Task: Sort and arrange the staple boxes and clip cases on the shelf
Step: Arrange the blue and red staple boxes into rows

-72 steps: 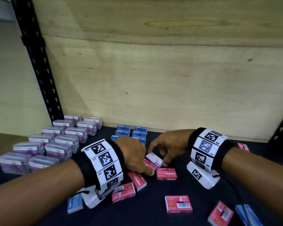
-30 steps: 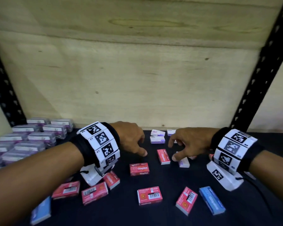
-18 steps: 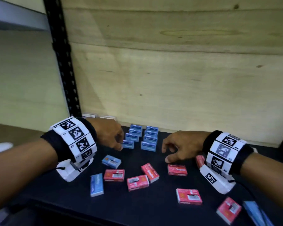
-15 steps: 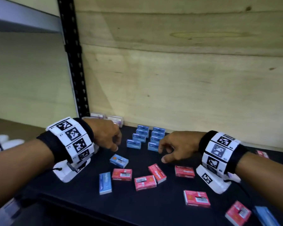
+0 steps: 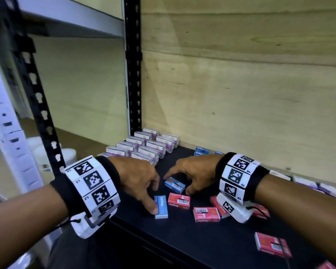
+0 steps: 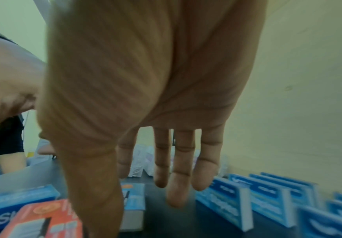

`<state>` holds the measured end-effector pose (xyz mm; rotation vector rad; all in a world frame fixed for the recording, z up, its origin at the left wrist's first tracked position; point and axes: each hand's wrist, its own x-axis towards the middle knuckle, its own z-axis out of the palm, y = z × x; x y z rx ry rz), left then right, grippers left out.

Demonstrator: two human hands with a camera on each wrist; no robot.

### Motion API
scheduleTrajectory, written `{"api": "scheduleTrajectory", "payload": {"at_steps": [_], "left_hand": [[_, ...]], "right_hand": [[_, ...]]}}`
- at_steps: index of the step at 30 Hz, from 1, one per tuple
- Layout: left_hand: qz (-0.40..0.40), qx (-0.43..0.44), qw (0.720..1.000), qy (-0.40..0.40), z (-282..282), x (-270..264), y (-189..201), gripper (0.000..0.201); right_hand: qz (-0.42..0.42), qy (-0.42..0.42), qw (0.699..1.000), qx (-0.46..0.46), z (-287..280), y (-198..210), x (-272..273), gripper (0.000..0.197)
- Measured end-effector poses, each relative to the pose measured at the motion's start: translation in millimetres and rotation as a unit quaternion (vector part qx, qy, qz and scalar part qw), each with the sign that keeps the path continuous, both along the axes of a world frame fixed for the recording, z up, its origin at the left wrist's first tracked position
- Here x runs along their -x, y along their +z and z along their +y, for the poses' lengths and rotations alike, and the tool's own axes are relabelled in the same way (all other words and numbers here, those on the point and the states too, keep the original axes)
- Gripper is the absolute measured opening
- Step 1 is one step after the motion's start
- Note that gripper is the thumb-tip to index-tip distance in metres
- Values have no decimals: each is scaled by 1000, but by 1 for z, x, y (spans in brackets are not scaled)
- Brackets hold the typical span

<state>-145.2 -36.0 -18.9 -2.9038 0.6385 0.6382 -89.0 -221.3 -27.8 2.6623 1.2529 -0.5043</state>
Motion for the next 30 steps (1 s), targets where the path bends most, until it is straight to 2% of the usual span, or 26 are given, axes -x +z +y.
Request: {"api": "scheduleTrajectory", "payload": {"at_steps": [3, 8, 12, 16, 19, 23, 27, 30], "left_hand": [[6, -14, 1000, -19, -4, 5, -8, 69], [3, 6, 1000, -28, -7, 6, -15, 59], [20, 36, 999, -3, -6, 3, -15, 55], [29, 92, 995, 32, -3, 2, -15, 58], [68, 151, 985, 45, -1, 1, -14, 60], [112, 208, 971, 46, 3, -4, -18, 56], [141, 258, 954, 53, 8, -10, -17, 42], [135, 271, 951, 57, 10, -14, -12, 37]], "right_hand": [[4, 15, 999, 33, 10, -3, 0, 73], [-7, 14, 999, 36, 14, -10, -2, 65], [0, -17, 1000, 11, 7, -10, -3, 62], [-12, -49, 998, -39, -6, -13, -5, 60], [-37, -79, 995, -57, -14, -15, -5, 60], [-31, -59, 995, -69, -22, -16, -3, 60], [-19, -66, 995, -77, -32, -14, 2, 35], [-6, -103, 990, -96, -42, -14, 5, 25]]}}
